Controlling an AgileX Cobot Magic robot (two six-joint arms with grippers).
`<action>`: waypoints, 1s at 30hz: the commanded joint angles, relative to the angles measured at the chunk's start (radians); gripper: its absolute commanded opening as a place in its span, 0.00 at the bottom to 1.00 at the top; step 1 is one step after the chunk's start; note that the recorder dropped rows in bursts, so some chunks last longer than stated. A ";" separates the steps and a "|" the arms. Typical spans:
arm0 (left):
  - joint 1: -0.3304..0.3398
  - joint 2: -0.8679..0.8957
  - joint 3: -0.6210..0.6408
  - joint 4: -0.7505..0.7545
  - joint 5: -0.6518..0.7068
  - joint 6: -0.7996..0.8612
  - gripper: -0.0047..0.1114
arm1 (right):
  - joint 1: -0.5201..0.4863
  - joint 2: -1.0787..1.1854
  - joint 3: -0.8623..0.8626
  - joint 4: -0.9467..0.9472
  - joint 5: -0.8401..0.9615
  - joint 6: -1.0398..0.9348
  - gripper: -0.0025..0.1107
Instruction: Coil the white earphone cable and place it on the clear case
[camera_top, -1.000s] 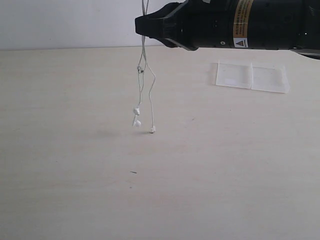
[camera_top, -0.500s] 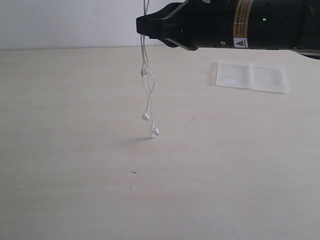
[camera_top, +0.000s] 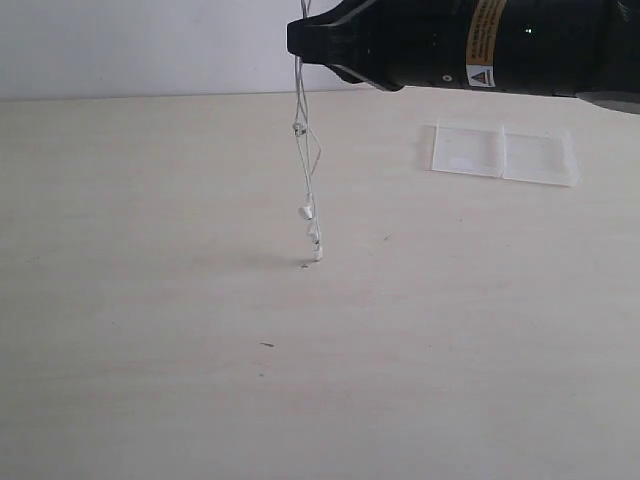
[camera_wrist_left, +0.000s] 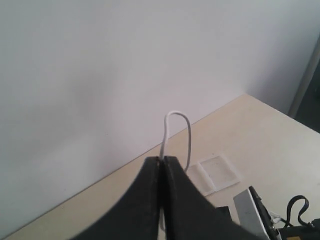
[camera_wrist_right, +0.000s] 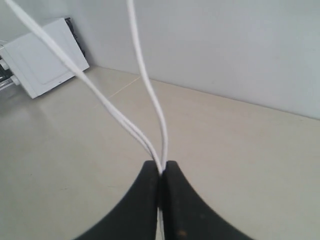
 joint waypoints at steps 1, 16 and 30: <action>0.000 -0.007 -0.004 -0.011 0.017 0.038 0.04 | 0.001 -0.015 -0.005 0.014 0.045 -0.015 0.02; 0.000 -0.007 0.095 0.068 0.017 0.053 0.04 | 0.001 -0.213 -0.005 -0.012 0.434 -0.115 0.02; 0.000 -0.005 0.188 0.097 0.017 0.047 0.04 | 0.001 -0.235 -0.154 0.018 0.743 -0.232 0.02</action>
